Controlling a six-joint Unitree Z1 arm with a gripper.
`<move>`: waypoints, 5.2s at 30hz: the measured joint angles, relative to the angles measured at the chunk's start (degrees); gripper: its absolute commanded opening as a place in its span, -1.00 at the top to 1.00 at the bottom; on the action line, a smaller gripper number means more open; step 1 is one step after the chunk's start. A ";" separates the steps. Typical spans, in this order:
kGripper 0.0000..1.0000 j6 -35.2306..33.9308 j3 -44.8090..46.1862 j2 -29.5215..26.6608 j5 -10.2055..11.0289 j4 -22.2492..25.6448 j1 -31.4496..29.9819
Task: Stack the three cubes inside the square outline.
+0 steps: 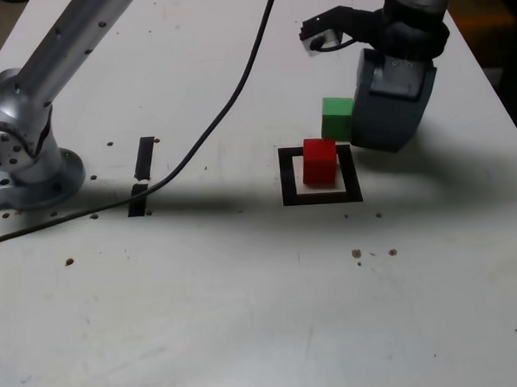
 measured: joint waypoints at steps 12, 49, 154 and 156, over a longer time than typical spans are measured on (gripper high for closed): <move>-0.79 0.01 1.46 0.04 3.19 -0.50 0.13; 0.76 0.10 -5.41 3.06 3.17 3.12 1.22; 0.43 65.64 29.02 -21.20 9.31 -9.57 -15.62; 0.31 65.79 28.64 -21.00 9.50 -9.19 -15.62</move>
